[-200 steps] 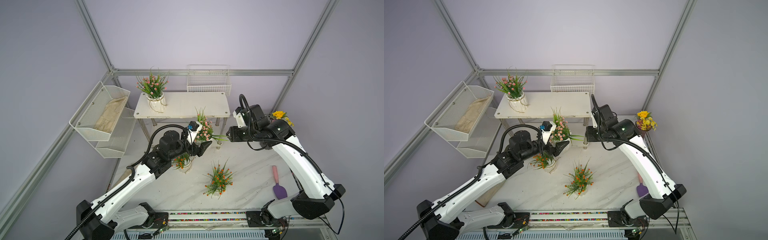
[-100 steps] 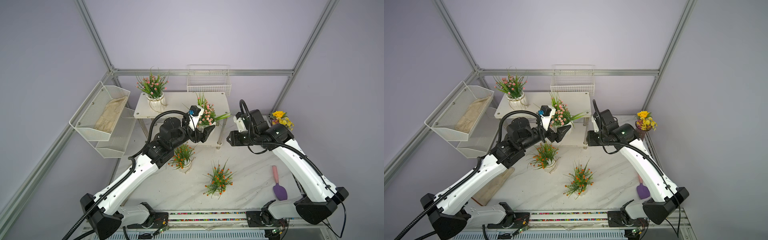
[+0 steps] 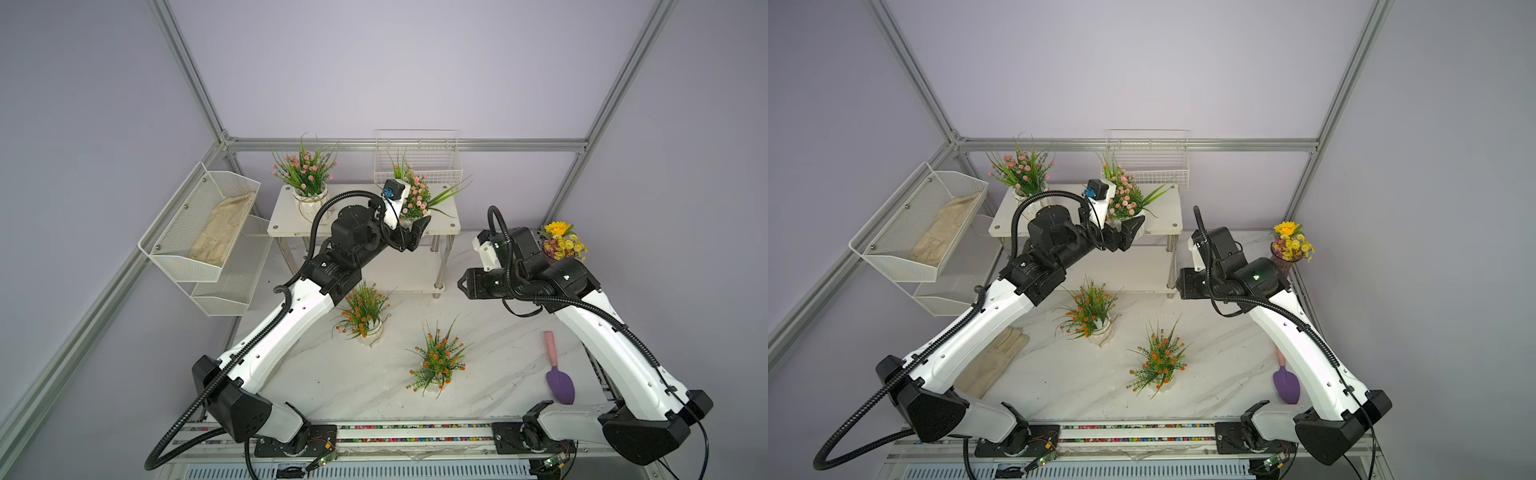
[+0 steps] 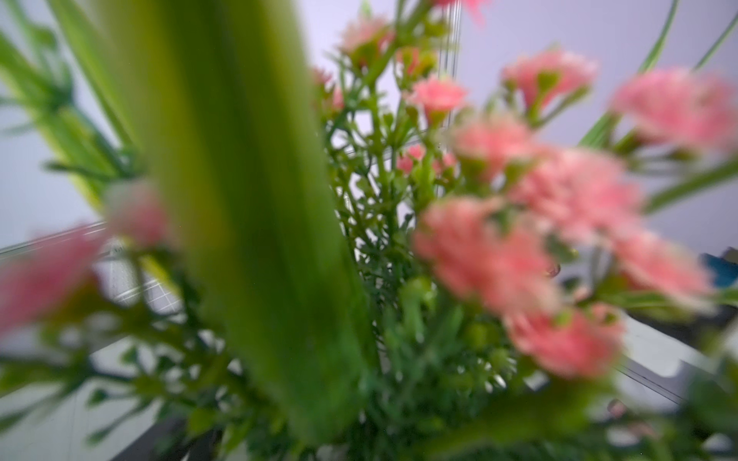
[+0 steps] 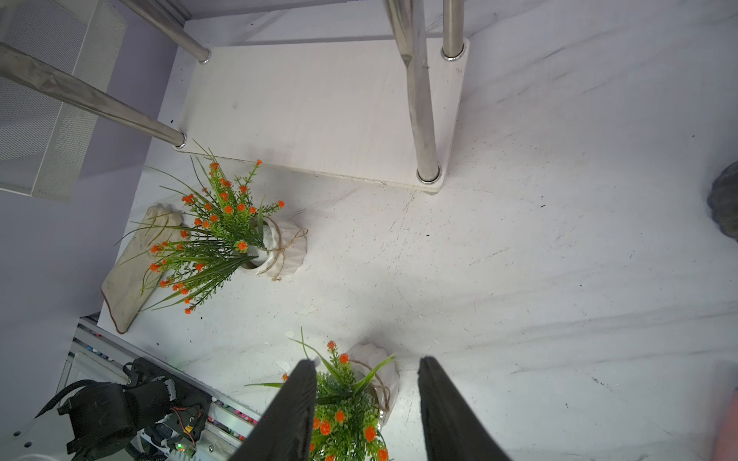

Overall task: Place the baby's breath potted plants on the rack by color
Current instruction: Place the baby's breath potted plant on the rack.

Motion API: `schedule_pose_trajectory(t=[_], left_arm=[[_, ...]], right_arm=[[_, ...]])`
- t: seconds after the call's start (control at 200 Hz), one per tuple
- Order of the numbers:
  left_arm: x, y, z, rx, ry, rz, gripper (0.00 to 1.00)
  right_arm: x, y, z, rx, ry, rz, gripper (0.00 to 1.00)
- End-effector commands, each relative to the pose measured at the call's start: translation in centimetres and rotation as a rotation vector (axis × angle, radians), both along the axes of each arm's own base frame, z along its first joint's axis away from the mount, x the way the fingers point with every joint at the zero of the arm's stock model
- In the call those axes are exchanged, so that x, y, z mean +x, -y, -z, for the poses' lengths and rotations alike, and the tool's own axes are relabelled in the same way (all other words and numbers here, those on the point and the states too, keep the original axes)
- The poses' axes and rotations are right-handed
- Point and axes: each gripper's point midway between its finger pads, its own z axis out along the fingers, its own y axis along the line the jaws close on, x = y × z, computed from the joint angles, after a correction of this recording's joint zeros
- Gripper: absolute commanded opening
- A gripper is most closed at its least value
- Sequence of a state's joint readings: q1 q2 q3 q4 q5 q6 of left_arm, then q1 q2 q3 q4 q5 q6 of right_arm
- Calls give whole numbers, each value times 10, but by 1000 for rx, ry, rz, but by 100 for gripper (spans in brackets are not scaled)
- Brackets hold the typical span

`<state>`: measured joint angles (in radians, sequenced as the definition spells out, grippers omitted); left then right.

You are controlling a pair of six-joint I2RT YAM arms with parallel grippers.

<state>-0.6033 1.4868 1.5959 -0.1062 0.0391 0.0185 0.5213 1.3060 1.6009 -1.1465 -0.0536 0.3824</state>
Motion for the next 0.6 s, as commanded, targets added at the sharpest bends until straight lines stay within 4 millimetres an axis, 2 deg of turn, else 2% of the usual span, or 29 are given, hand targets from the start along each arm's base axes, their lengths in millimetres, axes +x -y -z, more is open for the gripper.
schedule_pose_trajectory(t=[0.0, 0.235, 0.45, 0.595], left_arm=[[2, -17, -73, -138, 176, -34, 0], [35, -17, -69, -170, 181, -71, 0], [56, -12, -74, -182, 178, -79, 0], [72, -11, -71, -190, 146, -92, 0]], right_arm=[[-1, 0, -3, 26, 11, 9, 46], [-6, 2, 3, 34, -5, 16, 46], [-8, 3, 10, 34, -18, 22, 46], [-8, 4, 11, 31, -19, 24, 46]])
